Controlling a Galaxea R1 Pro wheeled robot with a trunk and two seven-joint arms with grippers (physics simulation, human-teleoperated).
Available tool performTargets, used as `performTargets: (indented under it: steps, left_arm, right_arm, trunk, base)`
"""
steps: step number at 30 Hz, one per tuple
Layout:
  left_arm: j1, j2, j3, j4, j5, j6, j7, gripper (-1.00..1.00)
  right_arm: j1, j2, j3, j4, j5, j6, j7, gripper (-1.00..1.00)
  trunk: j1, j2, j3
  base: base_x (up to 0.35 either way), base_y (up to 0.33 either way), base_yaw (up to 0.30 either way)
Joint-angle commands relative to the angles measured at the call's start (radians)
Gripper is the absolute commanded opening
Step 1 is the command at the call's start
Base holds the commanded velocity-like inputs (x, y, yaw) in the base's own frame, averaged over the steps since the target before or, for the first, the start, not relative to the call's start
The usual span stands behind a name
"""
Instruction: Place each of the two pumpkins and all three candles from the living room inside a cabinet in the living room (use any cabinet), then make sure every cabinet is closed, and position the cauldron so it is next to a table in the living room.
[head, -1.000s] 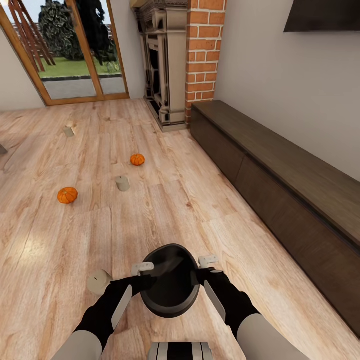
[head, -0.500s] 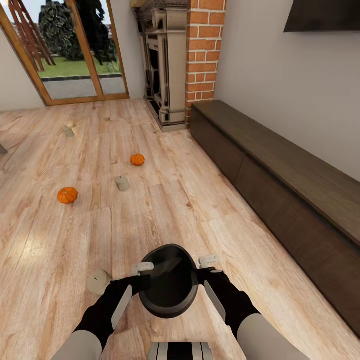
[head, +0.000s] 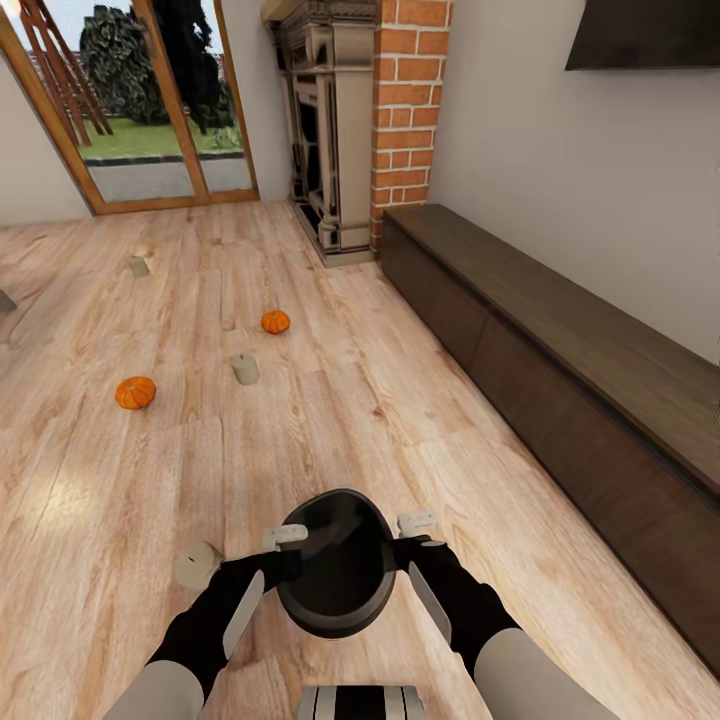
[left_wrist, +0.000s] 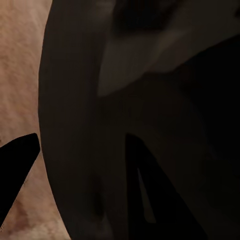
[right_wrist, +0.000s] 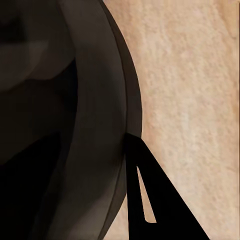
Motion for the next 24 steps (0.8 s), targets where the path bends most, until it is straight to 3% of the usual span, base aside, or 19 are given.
performTargets:
  steps: [1,24]
  left_arm:
    - [0.0,0.0,-0.001,-0.001,0.018,0.005,0.0,-1.0]
    - [0.001,0.0,-0.002,0.0,0.014,0.005,0.001,-1.0]
  right_arm:
    - [-0.001,0.0,0.006,-0.003,-0.038,0.001,-0.005,-1.0]
    - [-0.001,0.0,0.006,-0.005,-0.038,0.001,-0.005,-1.0]
  trunk:
    - [-0.001,0.0,0.003]
    - [-0.011,0.005,0.092]
  base:
    - [0.0,0.0,0.0]
    - [0.0,0.0,0.0]
